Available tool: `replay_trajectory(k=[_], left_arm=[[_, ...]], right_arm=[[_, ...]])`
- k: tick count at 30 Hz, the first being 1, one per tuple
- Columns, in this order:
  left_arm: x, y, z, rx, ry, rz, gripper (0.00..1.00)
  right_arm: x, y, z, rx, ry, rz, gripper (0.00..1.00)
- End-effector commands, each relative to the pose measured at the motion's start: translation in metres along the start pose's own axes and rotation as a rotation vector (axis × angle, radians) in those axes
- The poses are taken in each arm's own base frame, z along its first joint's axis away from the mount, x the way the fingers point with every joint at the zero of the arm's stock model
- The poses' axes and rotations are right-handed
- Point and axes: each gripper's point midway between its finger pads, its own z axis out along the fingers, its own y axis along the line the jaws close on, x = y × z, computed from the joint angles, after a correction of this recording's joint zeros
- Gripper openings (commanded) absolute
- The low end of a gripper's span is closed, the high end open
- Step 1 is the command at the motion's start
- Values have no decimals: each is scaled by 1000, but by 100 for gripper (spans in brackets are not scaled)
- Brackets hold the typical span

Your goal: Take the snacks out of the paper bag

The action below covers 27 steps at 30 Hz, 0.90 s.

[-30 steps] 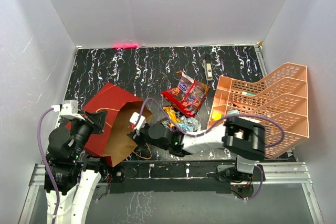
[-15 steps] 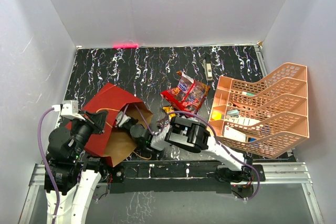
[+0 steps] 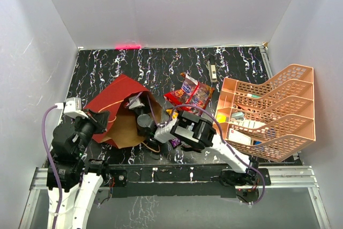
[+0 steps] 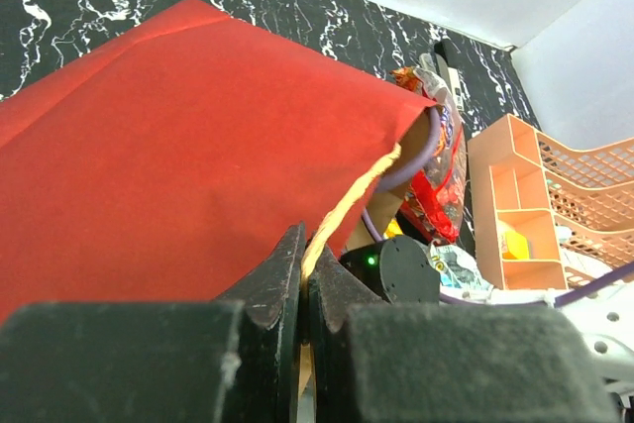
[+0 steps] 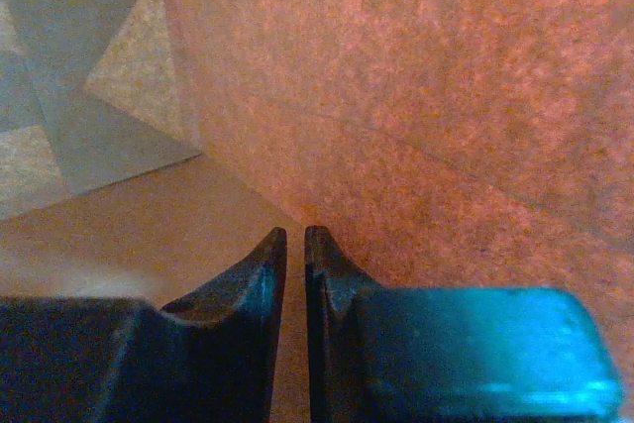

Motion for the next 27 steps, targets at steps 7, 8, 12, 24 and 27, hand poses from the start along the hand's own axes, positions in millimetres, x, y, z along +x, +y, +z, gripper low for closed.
replay_trajectory(k=[7,8,12,24,27], left_arm=[[-6,6,3,-42,-21,-3,0],[-6,6,3,-37,-20,-2,0],[-7,3,2,-20,-21,3,0],[-5,-11,2,55,7,24,0],[-15,-17,-2,63,6,45,0]], right_arm=[[-55,69,-71,-574,-194,120,30],[-59,83,-84,-682,-208,131,34],[-69,130,-131,-1023,-231,178,47],[-71,181,-141,-1184,-296,111,68],[-64,186,-131,-1160,-328,-4,71]])
